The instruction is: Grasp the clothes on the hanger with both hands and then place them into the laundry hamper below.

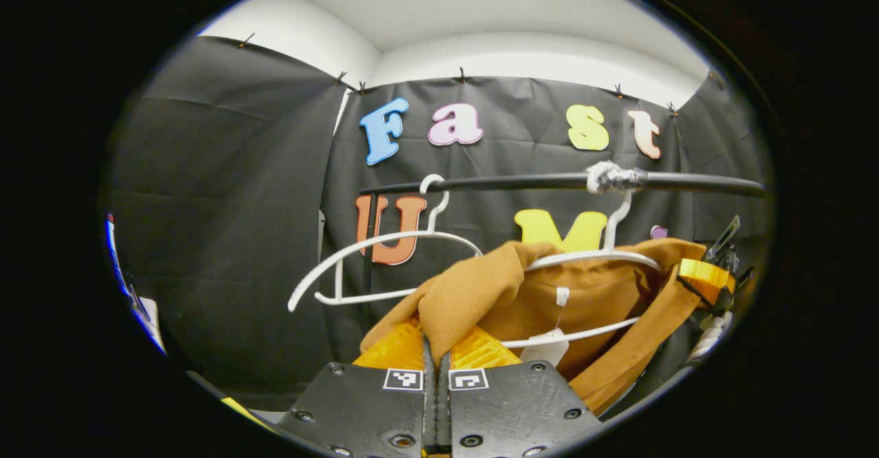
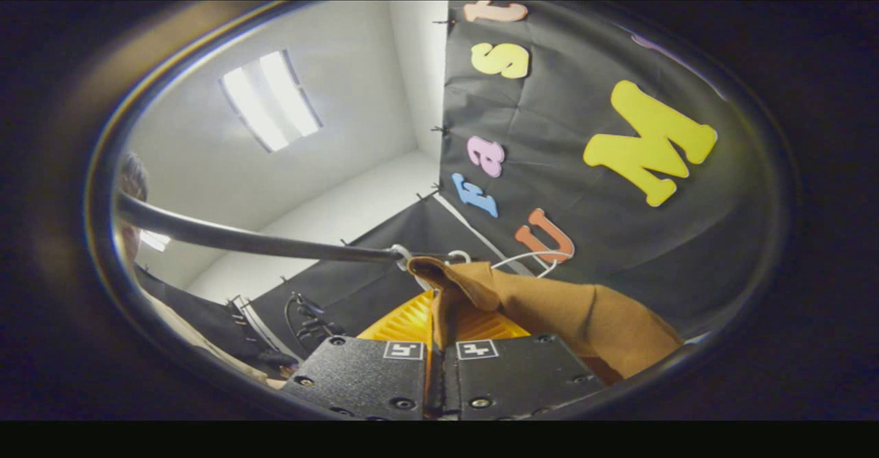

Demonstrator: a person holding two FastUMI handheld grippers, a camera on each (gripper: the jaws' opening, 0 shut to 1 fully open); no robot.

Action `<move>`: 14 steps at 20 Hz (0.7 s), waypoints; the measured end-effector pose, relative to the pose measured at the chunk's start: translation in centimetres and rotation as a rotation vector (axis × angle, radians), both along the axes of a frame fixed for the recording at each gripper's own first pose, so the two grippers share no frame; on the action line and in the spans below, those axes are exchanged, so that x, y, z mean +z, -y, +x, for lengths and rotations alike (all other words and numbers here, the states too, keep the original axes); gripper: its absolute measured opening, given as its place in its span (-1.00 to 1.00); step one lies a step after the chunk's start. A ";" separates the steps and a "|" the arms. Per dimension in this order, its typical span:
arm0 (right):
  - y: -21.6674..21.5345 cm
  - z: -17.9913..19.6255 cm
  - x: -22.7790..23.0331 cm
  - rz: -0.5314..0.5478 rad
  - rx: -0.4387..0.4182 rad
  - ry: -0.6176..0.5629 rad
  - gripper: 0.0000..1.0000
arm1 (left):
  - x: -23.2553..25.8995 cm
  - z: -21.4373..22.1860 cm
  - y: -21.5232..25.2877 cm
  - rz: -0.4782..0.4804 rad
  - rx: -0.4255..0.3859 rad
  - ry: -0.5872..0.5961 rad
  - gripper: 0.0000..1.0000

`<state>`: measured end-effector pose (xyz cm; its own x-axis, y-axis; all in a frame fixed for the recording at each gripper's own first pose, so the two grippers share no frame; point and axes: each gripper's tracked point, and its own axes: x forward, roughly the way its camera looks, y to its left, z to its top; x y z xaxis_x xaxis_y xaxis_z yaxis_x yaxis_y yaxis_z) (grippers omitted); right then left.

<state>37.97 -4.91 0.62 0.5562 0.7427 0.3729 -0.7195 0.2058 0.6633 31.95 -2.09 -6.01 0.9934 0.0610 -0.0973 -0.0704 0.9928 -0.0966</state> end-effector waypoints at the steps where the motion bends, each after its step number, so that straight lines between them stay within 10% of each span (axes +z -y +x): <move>1: 0.3 0.3 0.1 0.009 -0.012 0.001 -0.92 | 0.5 0.2 -0.8 0.003 0.012 0.010 -1.00; 14: 4.5 2.8 1.0 0.135 -0.107 -0.029 -0.94 | 0.0 2.2 -3.9 -0.035 -0.022 -0.022 -1.00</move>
